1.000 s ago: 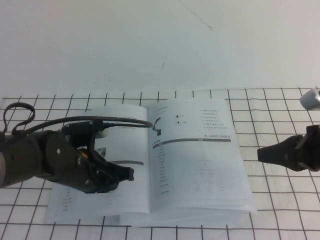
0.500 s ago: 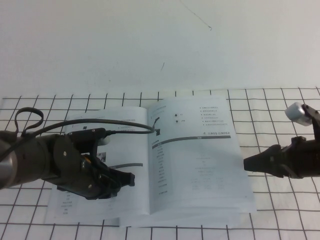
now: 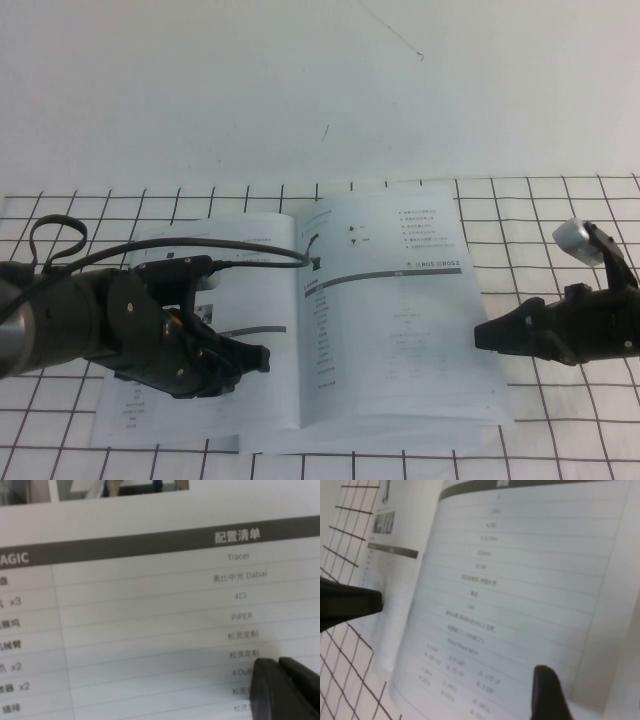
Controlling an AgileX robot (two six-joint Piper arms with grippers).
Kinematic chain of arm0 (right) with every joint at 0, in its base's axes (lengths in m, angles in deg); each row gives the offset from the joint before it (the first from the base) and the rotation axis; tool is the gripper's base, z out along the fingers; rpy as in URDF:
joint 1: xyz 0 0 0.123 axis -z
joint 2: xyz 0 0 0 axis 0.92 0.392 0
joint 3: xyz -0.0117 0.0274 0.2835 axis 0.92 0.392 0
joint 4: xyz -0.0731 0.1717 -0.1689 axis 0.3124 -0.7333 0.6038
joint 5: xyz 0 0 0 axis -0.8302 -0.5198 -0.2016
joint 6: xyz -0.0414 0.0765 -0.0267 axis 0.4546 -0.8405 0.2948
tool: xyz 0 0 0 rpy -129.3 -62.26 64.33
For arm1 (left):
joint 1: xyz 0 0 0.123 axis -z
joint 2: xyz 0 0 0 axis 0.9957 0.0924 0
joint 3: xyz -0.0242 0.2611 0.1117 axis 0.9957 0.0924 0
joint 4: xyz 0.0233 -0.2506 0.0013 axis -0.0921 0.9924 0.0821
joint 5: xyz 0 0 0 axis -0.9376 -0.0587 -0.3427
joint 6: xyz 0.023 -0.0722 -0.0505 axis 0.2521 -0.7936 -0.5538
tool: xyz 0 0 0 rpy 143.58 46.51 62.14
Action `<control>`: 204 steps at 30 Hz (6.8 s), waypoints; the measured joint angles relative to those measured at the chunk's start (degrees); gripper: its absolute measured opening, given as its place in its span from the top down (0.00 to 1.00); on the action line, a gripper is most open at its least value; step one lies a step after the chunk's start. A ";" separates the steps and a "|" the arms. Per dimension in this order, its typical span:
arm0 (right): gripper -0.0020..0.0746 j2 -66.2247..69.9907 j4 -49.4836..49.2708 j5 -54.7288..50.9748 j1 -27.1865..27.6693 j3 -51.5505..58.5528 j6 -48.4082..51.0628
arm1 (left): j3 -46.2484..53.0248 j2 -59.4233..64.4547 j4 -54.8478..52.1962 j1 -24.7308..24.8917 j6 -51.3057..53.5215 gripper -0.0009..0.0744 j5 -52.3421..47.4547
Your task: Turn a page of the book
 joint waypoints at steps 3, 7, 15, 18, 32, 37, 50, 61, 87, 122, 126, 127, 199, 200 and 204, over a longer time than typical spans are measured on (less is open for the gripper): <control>0.48 0.50 -0.44 0.15 0.00 0.00 -0.01 | 0.00 0.00 0.00 0.00 0.36 0.99 0.04; 0.48 1.64 -0.89 -1.13 0.00 0.00 -0.01 | 0.00 0.00 0.00 0.00 0.79 0.99 0.04; 0.48 2.05 -6.44 -10.48 0.00 -0.04 3.23 | 0.00 0.00 0.03 0.00 1.14 0.99 0.04; 0.48 2.05 -8.28 -13.81 0.00 -0.13 4.04 | 0.00 0.00 0.12 0.00 1.74 0.99 0.04; 0.48 2.05 -11.60 -17.48 -2.10 -0.29 4.59 | 0.00 0.00 0.15 0.00 2.99 0.99 0.78; 0.48 2.05 -11.60 -17.48 -6.65 -3.63 5.14 | 0.00 -1.54 0.15 3.06 7.60 0.99 3.37; 0.48 2.05 -10.05 -18.02 -9.89 -15.37 -2.14 | 0.00 -19.50 -0.66 17.84 9.37 0.99 3.30; 0.48 2.14 -7.70 -18.38 -10.80 -17.45 -3.84 | 7.52 -23.03 -0.76 37.33 2.97 0.99 16.32; 0.48 1.88 1.40 -18.93 -14.30 -25.21 -10.95 | 9.77 -3.43 33.82 42.90 19.63 0.99 60.63; 0.97 14.16 34.24 -7.73 -14.30 -31.30 -19.15 | 11.48 -3.43 61.53 30.10 29.77 0.99 46.79; 0.97 14.16 35.28 -7.37 -14.30 -31.30 -20.74 | 11.48 -3.43 60.21 26.53 30.42 0.99 41.81; 0.97 14.16 35.42 -7.26 -14.30 -31.30 -21.32 | 11.48 -3.33 59.52 25.64 30.66 0.99 40.32; 0.98 -95.47 80.38 4.11 -14.30 19.91 -60.90 | 22.22 -65.02 -34.83 4.01 -8.03 0.99 10.86; 0.98 -97.17 80.19 4.78 -14.30 21.93 -61.02 | 23.54 -65.07 -34.95 4.01 -8.03 0.99 12.16; 0.98 -101.54 79.52 8.50 -14.30 26.64 -61.12 | 26.82 -65.07 -34.95 4.01 -8.03 0.99 17.03</control>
